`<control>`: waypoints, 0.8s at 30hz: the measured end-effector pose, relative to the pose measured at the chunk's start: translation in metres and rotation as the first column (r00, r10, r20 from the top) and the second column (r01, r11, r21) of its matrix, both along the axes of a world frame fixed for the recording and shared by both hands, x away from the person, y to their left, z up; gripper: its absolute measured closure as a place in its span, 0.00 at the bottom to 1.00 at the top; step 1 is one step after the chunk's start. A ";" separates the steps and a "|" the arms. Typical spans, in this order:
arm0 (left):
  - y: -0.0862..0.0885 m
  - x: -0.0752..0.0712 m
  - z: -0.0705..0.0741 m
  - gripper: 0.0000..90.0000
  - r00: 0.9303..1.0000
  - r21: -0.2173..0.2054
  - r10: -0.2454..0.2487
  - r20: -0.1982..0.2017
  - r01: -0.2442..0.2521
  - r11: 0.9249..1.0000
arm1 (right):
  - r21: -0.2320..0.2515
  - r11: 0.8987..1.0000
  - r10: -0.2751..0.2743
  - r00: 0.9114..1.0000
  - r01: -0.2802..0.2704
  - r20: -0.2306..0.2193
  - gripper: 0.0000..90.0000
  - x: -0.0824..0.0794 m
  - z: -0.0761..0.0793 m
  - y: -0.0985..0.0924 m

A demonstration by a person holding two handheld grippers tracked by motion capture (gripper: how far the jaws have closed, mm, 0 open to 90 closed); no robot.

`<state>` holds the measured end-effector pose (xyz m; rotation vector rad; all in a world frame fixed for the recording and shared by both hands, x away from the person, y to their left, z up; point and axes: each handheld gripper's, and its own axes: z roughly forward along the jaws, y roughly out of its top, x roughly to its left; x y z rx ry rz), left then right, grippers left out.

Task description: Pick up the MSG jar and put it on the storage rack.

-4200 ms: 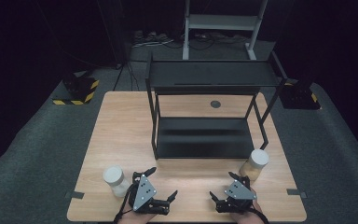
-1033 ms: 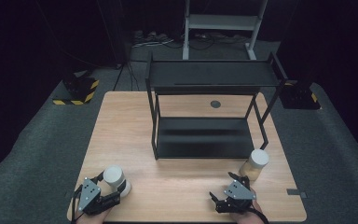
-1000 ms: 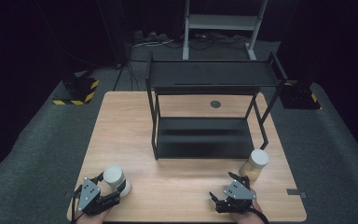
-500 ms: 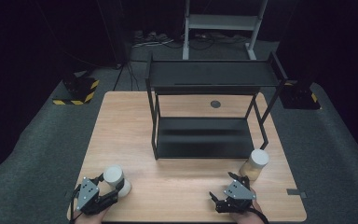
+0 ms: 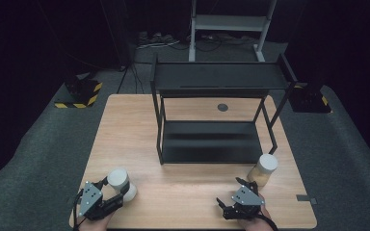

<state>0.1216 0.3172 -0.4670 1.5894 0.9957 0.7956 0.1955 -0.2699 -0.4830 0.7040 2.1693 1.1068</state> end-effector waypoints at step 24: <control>-0.056 0.041 0.059 0.38 0.987 -0.026 -0.125 0.096 0.128 0.991 | 0.002 1.000 -0.001 1.000 0.001 0.000 0.00 0.000 0.000 0.000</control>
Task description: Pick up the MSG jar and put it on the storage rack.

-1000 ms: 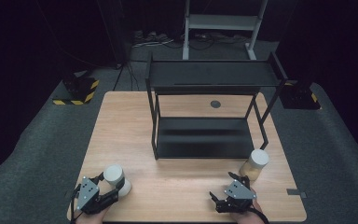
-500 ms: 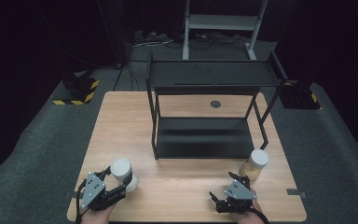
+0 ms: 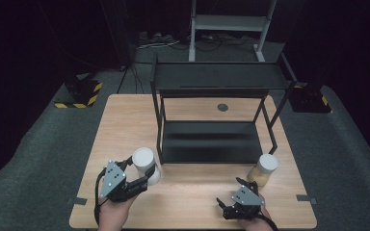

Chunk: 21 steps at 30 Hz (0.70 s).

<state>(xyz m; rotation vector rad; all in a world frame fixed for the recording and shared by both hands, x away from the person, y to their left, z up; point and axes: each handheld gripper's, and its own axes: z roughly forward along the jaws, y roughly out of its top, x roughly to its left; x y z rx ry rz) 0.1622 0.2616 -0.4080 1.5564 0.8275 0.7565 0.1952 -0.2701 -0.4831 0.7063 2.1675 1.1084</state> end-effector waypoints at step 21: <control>-0.043 0.043 0.046 0.38 0.998 -0.008 -0.042 0.055 0.043 0.999 | 0.009 1.000 0.002 1.000 -0.002 -0.005 0.00 0.001 0.000 -0.002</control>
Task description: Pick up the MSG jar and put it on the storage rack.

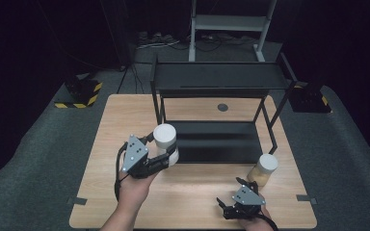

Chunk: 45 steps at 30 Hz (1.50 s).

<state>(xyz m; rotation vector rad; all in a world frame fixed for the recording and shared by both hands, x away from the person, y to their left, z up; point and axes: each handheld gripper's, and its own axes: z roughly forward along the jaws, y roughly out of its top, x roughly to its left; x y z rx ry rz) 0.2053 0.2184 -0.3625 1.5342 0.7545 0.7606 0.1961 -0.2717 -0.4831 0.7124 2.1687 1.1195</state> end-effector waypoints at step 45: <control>-0.036 0.056 0.100 0.38 0.993 -0.050 0.016 0.115 -0.010 0.999 | 0.038 0.999 -0.007 1.000 0.007 -0.006 0.00 0.001 -0.001 -0.006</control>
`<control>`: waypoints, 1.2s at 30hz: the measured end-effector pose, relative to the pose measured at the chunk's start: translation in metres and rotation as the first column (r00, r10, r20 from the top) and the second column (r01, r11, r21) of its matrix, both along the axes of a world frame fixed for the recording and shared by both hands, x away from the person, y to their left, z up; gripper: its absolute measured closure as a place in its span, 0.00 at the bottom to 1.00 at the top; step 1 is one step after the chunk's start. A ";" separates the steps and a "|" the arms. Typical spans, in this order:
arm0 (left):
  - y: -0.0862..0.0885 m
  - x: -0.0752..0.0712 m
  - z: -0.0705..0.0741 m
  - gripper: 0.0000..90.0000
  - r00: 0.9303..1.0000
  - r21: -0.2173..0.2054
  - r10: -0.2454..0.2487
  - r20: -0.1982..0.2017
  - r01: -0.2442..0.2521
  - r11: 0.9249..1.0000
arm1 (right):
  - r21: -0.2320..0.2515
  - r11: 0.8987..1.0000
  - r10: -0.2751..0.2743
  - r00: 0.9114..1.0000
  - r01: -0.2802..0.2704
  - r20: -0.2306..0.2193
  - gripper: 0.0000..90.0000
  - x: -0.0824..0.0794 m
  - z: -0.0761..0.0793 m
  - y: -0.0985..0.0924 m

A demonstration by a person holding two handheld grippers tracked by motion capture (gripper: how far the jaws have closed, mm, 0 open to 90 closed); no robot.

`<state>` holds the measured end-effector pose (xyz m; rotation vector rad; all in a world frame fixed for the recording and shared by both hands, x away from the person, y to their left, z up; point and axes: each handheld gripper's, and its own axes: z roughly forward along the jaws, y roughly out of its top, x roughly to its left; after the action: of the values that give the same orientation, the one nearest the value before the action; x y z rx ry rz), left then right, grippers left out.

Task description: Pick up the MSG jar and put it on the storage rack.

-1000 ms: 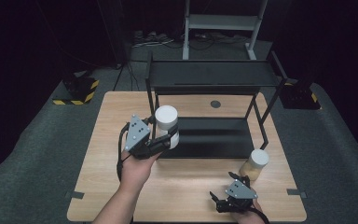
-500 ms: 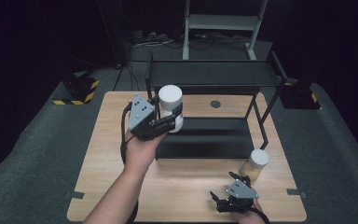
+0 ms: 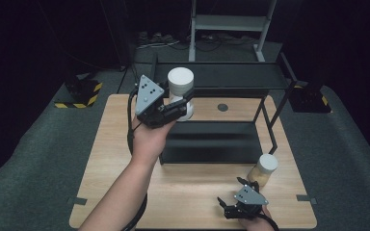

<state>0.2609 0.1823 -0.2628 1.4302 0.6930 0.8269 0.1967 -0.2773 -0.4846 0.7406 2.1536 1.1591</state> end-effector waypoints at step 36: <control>-0.032 0.059 0.042 0.38 0.991 -0.031 0.131 -0.030 -0.132 0.991 | 0.010 1.000 0.006 1.000 -0.006 0.001 0.00 0.000 -0.001 -0.003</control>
<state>0.3197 0.1505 -0.2209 1.3792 0.8257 0.8953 0.1968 -0.2800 -0.4852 0.7384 2.1517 1.1742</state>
